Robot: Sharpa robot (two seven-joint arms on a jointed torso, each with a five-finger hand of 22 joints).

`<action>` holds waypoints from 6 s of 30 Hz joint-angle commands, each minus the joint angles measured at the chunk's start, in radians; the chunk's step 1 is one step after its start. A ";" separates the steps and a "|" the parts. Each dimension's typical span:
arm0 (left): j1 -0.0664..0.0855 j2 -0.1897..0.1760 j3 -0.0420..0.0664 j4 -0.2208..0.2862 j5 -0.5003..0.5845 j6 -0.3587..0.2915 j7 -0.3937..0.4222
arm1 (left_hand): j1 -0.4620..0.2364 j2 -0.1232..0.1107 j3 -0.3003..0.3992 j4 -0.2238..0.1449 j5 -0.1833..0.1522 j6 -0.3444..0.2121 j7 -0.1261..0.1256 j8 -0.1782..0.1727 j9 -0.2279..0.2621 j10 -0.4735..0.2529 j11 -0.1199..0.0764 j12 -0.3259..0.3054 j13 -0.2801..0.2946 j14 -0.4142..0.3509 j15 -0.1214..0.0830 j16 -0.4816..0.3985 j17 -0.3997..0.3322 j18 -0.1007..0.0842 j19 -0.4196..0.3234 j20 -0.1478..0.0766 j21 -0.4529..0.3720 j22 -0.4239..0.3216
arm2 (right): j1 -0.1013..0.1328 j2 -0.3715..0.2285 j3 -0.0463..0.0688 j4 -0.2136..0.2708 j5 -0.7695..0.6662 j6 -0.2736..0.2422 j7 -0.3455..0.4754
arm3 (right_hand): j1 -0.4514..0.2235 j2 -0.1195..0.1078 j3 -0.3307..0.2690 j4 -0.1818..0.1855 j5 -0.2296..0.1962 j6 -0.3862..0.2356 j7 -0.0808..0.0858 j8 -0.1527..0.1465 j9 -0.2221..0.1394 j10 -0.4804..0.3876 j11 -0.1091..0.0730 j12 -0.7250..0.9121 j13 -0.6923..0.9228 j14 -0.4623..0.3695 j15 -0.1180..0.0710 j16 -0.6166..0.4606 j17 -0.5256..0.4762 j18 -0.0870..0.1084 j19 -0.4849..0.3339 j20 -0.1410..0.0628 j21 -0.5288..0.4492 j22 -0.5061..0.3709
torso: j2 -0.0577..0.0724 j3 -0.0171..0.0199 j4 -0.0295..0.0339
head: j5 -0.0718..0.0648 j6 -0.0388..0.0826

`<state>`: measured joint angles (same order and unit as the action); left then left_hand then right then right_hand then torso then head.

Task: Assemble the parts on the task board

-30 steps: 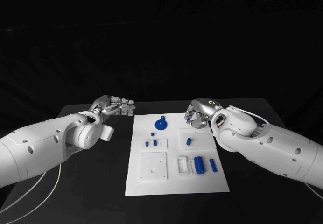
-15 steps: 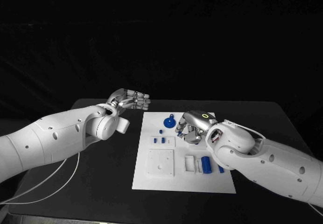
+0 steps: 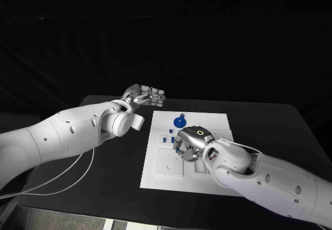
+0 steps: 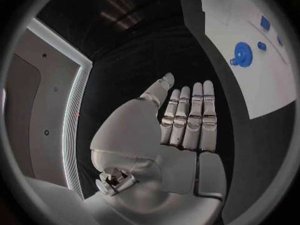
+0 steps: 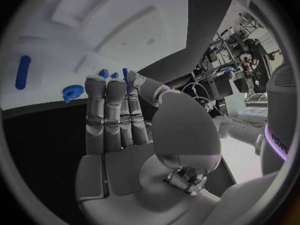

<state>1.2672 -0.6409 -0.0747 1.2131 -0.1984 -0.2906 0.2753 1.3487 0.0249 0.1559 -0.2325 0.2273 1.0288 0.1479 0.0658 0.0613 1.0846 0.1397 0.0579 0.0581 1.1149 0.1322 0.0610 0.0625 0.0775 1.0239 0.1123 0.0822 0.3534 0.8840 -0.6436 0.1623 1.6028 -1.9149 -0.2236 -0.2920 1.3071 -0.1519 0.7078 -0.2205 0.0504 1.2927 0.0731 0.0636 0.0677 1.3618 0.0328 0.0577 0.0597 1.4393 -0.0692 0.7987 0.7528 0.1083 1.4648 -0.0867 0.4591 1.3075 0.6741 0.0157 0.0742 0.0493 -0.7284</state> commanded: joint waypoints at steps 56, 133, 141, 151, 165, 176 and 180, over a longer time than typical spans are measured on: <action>0.001 -0.009 0.001 0.002 0.019 0.015 0.021 | -0.007 0.005 -0.002 -0.003 -0.001 0.001 0.001 0.002 0.000 -0.004 0.004 0.001 -0.001 -0.011 0.003 0.000 0.000 0.022 -0.008 0.003 -0.002 0.010 | -0.026 0.040 -0.036 -0.068 -0.082 0.035 -0.022 | 0.002 -0.005 0.014 -0.003 0.007 0.008 -0.003 0.000 0.002 0.038 -0.015 0.004 0.004 0.005 -0.002 -0.003 0.002 0.029 0.045 -0.005 0.007 0.006 | 0.001 0.0022 -0.0007 | 0.038 -0.038; 0.001 -0.014 0.001 -0.001 0.021 0.036 0.009 | -0.004 0.006 -0.007 -0.004 -0.003 0.002 0.001 0.002 0.000 -0.008 0.004 0.001 -0.001 -0.019 0.006 0.000 0.000 0.025 -0.009 0.006 -0.004 0.014 | -0.008 -0.160 0.167 -0.064 0.152 0.193 -0.035 | -0.008 -0.076 -0.460 0.155 0.074 -0.239 -0.001 -0.001 -0.005 -0.248 0.056 0.002 0.000 -0.021 0.052 0.021 -0.082 0.067 0.035 0.050 -0.119 -0.187 | -0.002 -0.0030 -0.0099 | -0.020 -0.002; 0.001 -0.016 0.001 -0.005 0.021 0.025 0.002 | -0.003 0.008 -0.006 -0.003 -0.004 0.003 0.001 0.002 0.000 -0.007 0.004 0.001 -0.001 -0.019 0.006 0.000 0.000 0.025 -0.009 0.005 -0.003 0.015 | -0.015 -0.141 0.164 -0.081 0.160 0.216 -0.030 | 0.001 -0.066 -0.473 0.169 0.071 -0.239 0.001 -0.001 -0.005 -0.236 0.052 0.003 0.000 -0.021 0.049 0.023 -0.084 0.066 0.037 0.049 -0.115 -0.183 | -0.002 -0.0032 -0.0092 | -0.019 -0.006; 0.001 -0.017 0.001 -0.007 0.020 0.012 -0.011 | -0.001 0.011 0.001 0.000 -0.002 0.003 0.002 0.001 0.000 -0.011 0.005 0.001 -0.001 -0.020 0.006 0.000 0.000 0.025 -0.014 0.005 0.001 0.029 | -0.018 -0.126 0.163 -0.090 0.130 0.205 -0.033 | -0.006 -0.039 -0.248 0.121 0.004 -0.170 0.017 0.003 -0.003 -0.149 0.030 0.002 -0.001 -0.013 0.032 0.025 -0.082 0.046 0.040 0.033 -0.079 -0.164 | -0.001 -0.0038 -0.0106 | -0.016 -0.008; 0.001 -0.019 0.001 -0.004 0.019 0.009 -0.013 | 0.000 0.009 0.001 0.002 -0.004 0.003 0.002 0.002 0.000 -0.014 0.006 0.001 -0.001 -0.023 0.007 0.000 0.000 0.026 -0.016 0.006 0.000 0.032 | -0.019 -0.108 0.157 -0.103 0.081 0.181 -0.037 | -0.031 -0.024 -0.088 0.066 0.001 -0.087 0.019 0.000 -0.003 -0.072 0.010 0.001 0.000 -0.004 0.020 0.021 -0.072 0.028 0.039 0.016 -0.044 -0.139 | -0.001 -0.0028 -0.0096 | -0.013 -0.016; 0.001 -0.020 0.001 -0.004 0.020 0.010 -0.014 | -0.003 0.008 0.000 0.006 -0.003 0.002 0.001 0.002 0.000 -0.014 0.006 0.001 -0.001 -0.023 0.007 0.000 0.000 0.026 -0.016 0.007 -0.001 0.033 | -0.019 -0.100 0.147 -0.122 0.062 0.183 -0.042 | -0.037 -0.023 -0.069 0.045 0.008 -0.079 0.019 -0.001 -0.003 -0.067 0.010 0.001 0.000 -0.004 0.018 0.020 -0.068 0.029 0.039 0.014 -0.037 -0.130 | -0.003 -0.0034 -0.0106 | -0.011 -0.022; 0.001 -0.020 0.001 -0.004 0.020 0.011 -0.014 | -0.003 0.008 0.000 0.006 -0.003 0.002 0.001 0.002 0.000 -0.014 0.006 0.001 -0.001 -0.023 0.007 0.000 0.000 0.026 -0.016 0.007 -0.001 0.033 | -0.019 -0.096 0.137 -0.128 0.054 0.188 -0.044 | -0.034 -0.024 -0.064 0.037 0.010 -0.080 0.020 -0.001 -0.003 -0.067 0.010 0.001 0.000 -0.004 0.019 0.020 -0.066 0.030 0.038 0.014 -0.036 -0.126 | -0.002 -0.0031 -0.0108 | -0.011 -0.024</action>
<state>1.2671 -0.6622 -0.0749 1.2069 -0.1842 -0.2778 0.2568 1.3488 0.0249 0.1545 -0.2339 0.2254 1.0306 0.1461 0.0658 0.0613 1.0774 0.1469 0.0580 0.0581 1.1004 0.1394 0.0610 0.0626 0.0930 1.0166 0.1196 0.0821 0.3849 0.8698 -0.7417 0.3045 1.4786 -1.8371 -0.0537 -0.3337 1.2729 -0.1750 0.6435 -0.1786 0.0543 1.2065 0.0916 0.0615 0.0636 1.2884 0.0411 0.0596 0.0593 1.4374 -0.0427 0.8208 0.6855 0.1372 1.4684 -0.0661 0.4169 1.1798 0.6722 0.0128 0.0634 0.0379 -0.7508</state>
